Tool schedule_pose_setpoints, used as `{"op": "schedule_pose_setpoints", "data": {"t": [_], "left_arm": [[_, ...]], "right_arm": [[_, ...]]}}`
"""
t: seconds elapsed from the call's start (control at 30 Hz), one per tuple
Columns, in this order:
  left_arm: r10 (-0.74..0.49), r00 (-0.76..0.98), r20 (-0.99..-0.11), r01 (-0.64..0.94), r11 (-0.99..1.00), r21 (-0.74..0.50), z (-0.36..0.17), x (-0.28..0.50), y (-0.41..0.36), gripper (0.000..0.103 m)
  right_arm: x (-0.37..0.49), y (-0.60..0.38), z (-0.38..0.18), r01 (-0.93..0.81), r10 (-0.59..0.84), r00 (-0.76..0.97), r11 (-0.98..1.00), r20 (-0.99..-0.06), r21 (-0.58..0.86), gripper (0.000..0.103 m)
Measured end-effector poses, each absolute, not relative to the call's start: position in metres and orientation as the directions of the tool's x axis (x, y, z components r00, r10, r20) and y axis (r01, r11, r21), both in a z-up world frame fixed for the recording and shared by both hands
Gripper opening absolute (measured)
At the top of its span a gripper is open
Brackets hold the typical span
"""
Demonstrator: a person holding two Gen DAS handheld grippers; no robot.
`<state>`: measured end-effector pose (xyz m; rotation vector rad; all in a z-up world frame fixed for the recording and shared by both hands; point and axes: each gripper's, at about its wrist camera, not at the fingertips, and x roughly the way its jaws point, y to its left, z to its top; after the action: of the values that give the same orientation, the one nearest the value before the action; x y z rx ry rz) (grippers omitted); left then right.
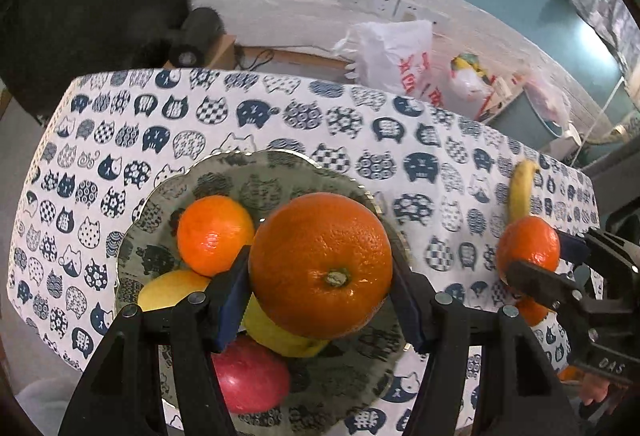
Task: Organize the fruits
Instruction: 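Carry the large orange to the plate with the left gripper while the right carries the tangerine, then open the left gripper over the plate to drop the orange while the right releases the tangerine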
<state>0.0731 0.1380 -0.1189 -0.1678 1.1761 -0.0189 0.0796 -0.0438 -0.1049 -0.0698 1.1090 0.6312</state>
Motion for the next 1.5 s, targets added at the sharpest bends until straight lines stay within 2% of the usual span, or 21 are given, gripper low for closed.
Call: {"op": "schedule_pose_setpoints", "data": {"t": [0.93, 1.37, 1.5], "left_arm": [[-0.208, 0.311, -0.927, -0.137, 0.956, -0.260, -0.155, 0.091, 0.178, 0.066], [-0.185, 0.307, -0.933, -0.153, 0.959, -0.241, -0.153, 0.083, 0.188, 0.066], [-0.181, 0.311, -0.933, -0.152, 0.959, -0.237, -0.149, 0.079, 0.188, 0.067]], "right_arm": [[0.105, 0.046, -0.155, -0.586, 0.439, 0.205, 0.771, -0.875, 0.250, 0.049], [0.104, 0.062, -0.164, -0.600, 0.439, 0.192, 0.760, -0.878, 0.249, 0.051], [0.102, 0.058, -0.159, -0.600, 0.437, 0.201, 0.762, -0.877, 0.242, 0.054]]}}
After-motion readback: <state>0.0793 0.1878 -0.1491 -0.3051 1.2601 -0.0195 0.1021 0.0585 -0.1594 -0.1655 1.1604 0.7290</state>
